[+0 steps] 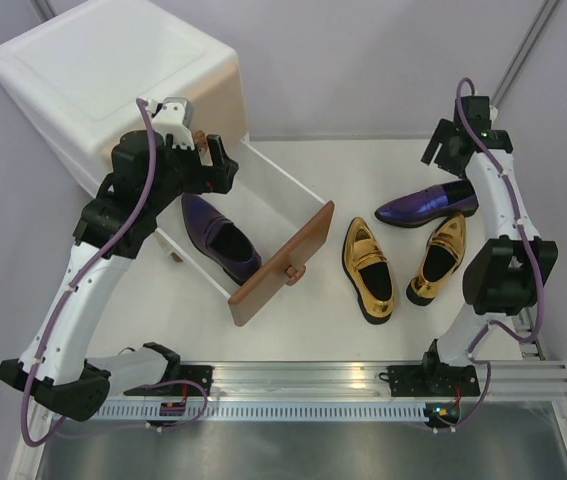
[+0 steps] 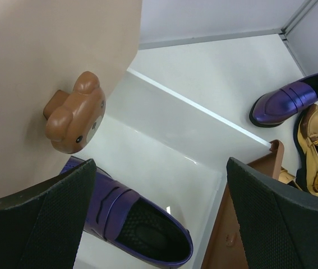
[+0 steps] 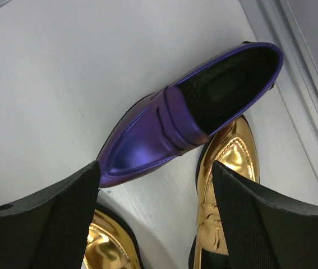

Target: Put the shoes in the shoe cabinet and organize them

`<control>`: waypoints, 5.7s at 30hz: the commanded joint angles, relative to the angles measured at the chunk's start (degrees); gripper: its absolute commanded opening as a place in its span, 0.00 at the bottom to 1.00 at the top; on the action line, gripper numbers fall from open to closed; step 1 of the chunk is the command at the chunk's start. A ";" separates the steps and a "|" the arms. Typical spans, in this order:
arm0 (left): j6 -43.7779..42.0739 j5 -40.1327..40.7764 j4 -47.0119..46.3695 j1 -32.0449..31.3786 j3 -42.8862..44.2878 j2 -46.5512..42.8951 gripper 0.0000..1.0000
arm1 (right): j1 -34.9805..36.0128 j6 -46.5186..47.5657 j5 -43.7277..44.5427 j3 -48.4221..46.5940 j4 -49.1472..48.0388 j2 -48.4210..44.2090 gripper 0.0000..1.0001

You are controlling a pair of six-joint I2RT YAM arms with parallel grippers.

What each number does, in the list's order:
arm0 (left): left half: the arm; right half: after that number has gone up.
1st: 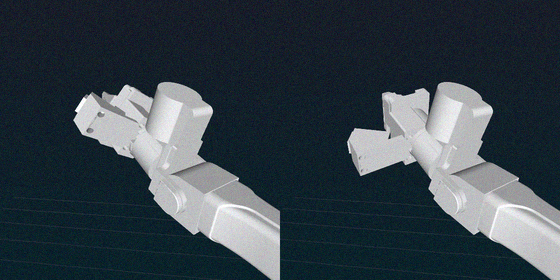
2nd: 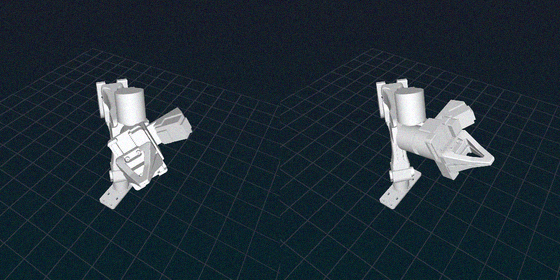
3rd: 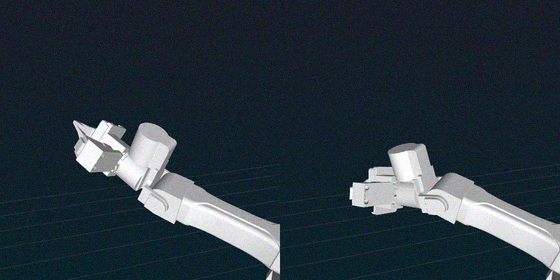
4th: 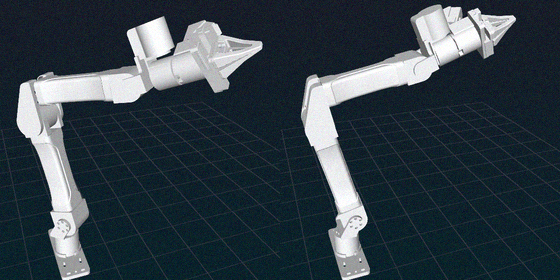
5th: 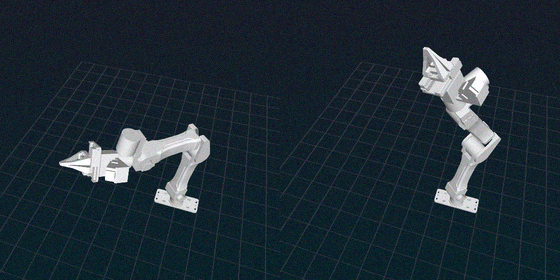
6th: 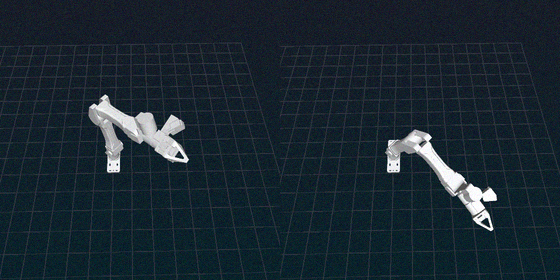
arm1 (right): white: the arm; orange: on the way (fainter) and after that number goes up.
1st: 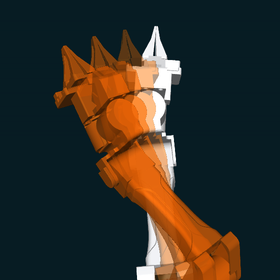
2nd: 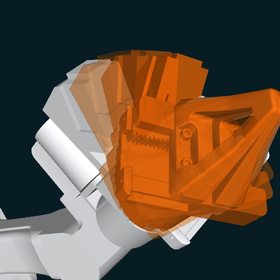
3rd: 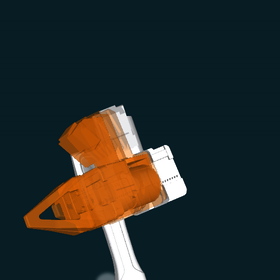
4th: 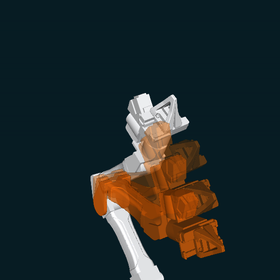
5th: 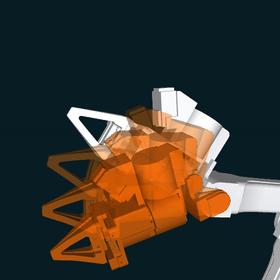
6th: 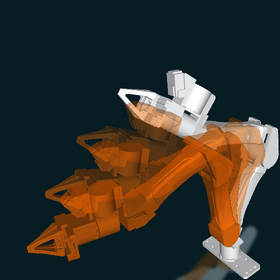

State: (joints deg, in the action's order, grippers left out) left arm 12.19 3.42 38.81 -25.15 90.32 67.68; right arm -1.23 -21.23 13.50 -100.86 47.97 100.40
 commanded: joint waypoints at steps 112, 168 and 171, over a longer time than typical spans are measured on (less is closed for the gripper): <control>0.29 16.62 -8.75 -0.17 -3.49 -7.56 1.00 | 47.20 -32.64 -27.65 -22.19 -13.60 9.11 0.01; 0.47 15.65 -8.66 -0.17 -7.18 -10.73 1.00 | 52.12 -73.16 13.22 -20.61 -10.26 17.64 0.02; 0.56 15.65 -8.66 -0.17 -7.27 -10.64 1.00 | 51.95 -74.56 13.40 -20.61 -8.94 17.73 0.02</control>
State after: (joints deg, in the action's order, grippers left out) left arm 13.58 19.40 32.38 -25.15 83.07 57.69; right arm 50.85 -92.77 24.47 -118.67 41.34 118.26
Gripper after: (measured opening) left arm 0.995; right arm 0.058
